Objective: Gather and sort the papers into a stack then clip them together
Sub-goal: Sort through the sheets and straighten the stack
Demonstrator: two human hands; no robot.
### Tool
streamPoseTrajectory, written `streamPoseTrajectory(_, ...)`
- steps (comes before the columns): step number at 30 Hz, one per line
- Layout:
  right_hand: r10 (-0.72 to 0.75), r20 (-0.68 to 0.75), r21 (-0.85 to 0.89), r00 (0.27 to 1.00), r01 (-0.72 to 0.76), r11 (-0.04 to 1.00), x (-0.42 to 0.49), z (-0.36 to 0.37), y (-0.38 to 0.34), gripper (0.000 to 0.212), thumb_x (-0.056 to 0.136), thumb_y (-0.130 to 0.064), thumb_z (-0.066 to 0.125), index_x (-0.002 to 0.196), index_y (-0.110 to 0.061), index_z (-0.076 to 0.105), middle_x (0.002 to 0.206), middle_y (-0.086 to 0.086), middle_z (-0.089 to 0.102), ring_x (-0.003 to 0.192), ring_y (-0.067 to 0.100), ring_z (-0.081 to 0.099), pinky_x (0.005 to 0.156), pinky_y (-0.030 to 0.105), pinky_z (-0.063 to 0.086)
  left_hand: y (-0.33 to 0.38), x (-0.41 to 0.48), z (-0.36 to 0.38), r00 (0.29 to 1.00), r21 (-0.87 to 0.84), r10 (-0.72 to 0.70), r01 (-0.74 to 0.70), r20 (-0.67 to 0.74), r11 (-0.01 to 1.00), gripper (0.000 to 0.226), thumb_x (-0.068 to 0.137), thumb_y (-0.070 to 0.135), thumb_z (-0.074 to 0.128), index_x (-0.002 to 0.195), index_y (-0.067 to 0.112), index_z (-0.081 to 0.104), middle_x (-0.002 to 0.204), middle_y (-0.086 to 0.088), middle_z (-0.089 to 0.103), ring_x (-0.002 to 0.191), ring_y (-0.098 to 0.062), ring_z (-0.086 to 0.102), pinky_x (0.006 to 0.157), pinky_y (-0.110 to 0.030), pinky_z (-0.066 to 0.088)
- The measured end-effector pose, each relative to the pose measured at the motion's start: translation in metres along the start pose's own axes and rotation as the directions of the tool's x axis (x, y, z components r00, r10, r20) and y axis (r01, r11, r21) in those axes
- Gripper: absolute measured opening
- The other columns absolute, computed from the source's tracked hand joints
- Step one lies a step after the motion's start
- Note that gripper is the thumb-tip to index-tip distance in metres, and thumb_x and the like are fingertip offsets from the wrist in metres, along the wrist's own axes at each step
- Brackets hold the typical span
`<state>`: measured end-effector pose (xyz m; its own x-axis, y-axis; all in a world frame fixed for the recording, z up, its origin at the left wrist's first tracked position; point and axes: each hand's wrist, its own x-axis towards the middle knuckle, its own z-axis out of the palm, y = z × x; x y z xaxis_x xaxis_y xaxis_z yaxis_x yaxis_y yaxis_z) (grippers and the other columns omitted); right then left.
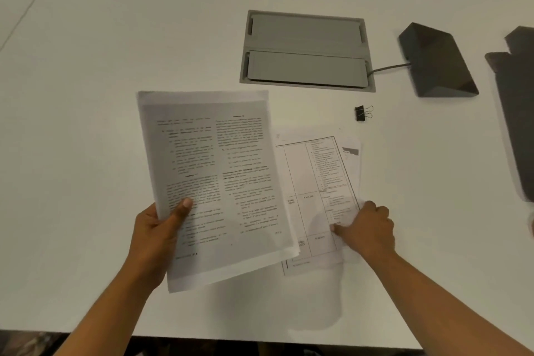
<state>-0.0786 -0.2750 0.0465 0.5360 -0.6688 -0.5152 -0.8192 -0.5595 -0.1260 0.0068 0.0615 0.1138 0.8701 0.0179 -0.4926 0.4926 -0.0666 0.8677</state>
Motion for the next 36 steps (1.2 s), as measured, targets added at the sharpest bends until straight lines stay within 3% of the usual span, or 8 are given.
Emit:
streamPoseTrajectory(3, 0.048, 0.071, 0.190, 0.996, -0.060, 0.980, 0.007, -0.005, 0.003, 0.095, 0.058, -0.040, 0.092, 0.128, -0.004, 0.039, 0.124, 0.019, 0.058, 0.107, 0.038, 0.062, 0.077, 0.039, 0.054, 0.001, 0.003, -0.003, 1.000, -0.009, 0.004, -0.004, -0.021, 1.000, 0.016, 0.090, 0.029, 0.065, 0.104, 0.024, 0.070, 0.092, 0.004, 0.079, 0.076, -0.025, 0.076, 0.062, -0.039, 0.062)
streamPoseTrajectory(9, -0.028, -0.030, 0.351, 0.999, 0.037, 0.936, 0.013, -0.025, 0.014, 0.039, 0.079, -0.030, 0.079, 0.105, -0.006, 0.063, 0.109, 0.012, 0.072, 0.082, 0.026, 0.063, 0.060, 0.028, 0.045, 0.005, 0.008, -0.004, 0.999, 0.004, 0.023, -0.023, -0.025, 1.000, 0.014, 0.090, 0.028, 0.065, 0.103, 0.026, 0.070, 0.091, 0.006, 0.079, 0.075, -0.024, 0.077, 0.063, -0.040, 0.062)
streamPoseTrajectory(17, -0.099, -0.092, 0.664, 0.991, 0.135, 0.736, 0.010, -0.051, 0.035, 0.019, 0.088, -0.017, 0.071, 0.102, -0.005, 0.069, 0.095, 0.011, 0.070, 0.072, 0.012, 0.063, 0.061, 0.021, 0.046, 0.010, 0.014, -0.010, 0.998, 0.041, 0.030, -0.028, -0.062, 0.999, 0.012, 0.092, 0.028, 0.064, 0.103, 0.026, 0.069, 0.098, 0.001, 0.076, 0.081, -0.031, 0.073, 0.062, -0.039, 0.060)
streamPoseTrajectory(21, -0.063, -0.054, 0.778, 0.997, 0.081, 0.624, 0.012, -0.055, 0.048, 0.031, 0.088, -0.017, 0.072, 0.114, 0.000, 0.068, 0.103, 0.013, 0.073, 0.090, 0.028, 0.070, 0.079, 0.030, 0.051, 0.012, 0.017, -0.013, 0.997, 0.067, 0.031, -0.026, -0.072, 0.997, 0.008, 0.093, 0.029, 0.063, 0.099, 0.028, 0.067, 0.097, 0.004, 0.074, 0.081, -0.028, 0.072, 0.056, -0.033, 0.058)
streamPoseTrajectory(24, -0.066, -0.047, 0.761, 0.997, 0.078, 0.644, 0.013, -0.055, 0.054, 0.031, 0.088, -0.018, 0.071, 0.113, -0.001, 0.069, 0.099, 0.012, 0.073, 0.092, 0.030, 0.070, 0.077, 0.029, 0.052, 0.013, 0.018, -0.013, 0.996, 0.079, 0.028, -0.022, -0.084, 0.997, 0.005, 0.094, 0.029, 0.062, 0.097, 0.029, 0.066, 0.096, 0.004, 0.073, 0.080, -0.028, 0.071, 0.053, -0.030, 0.056)
streamPoseTrajectory(28, -0.053, -0.062, 0.686, 0.997, 0.081, 0.723, 0.015, -0.046, 0.051, 0.028, 0.089, -0.015, 0.071, 0.111, 0.002, 0.069, 0.096, 0.014, 0.071, 0.076, 0.020, 0.066, 0.061, 0.022, 0.047, 0.010, 0.019, -0.009, 0.996, 0.093, 0.029, -0.022, -0.080, 0.995, 0.009, 0.093, 0.030, 0.063, 0.101, 0.027, 0.067, 0.100, 0.001, 0.073, 0.083, -0.032, 0.071, 0.060, -0.036, 0.057)
streamPoseTrajectory(33, -0.005, -0.119, 0.538, 0.993, 0.069, 0.840, 0.020, -0.028, 0.049, 0.026, 0.085, -0.012, 0.073, 0.109, -0.002, 0.071, 0.108, 0.015, 0.074, 0.088, 0.030, 0.068, 0.073, 0.027, 0.050, 0.007, 0.017, 0.000, 0.998, 0.107, 0.026, -0.019, -0.065, 0.994, 0.008, 0.093, 0.030, 0.063, 0.100, 0.028, 0.067, 0.099, 0.000, 0.074, 0.082, -0.032, 0.072, 0.060, -0.037, 0.058)
streamPoseTrajectory(36, 0.004, -0.173, 0.392, 0.985, 0.065, 0.918, 0.015, -0.024, 0.041, 0.018, 0.084, -0.016, 0.072, 0.098, -0.006, 0.069, 0.103, 0.012, 0.074, 0.078, 0.028, 0.064, 0.059, 0.024, 0.044, 0.007, 0.015, 0.003, 0.998, 0.103, 0.030, -0.024, -0.057, 0.994, 0.007, 0.093, 0.030, 0.063, 0.098, 0.027, 0.067, 0.097, 0.001, 0.074, 0.080, -0.030, 0.073, 0.059, -0.035, 0.059)
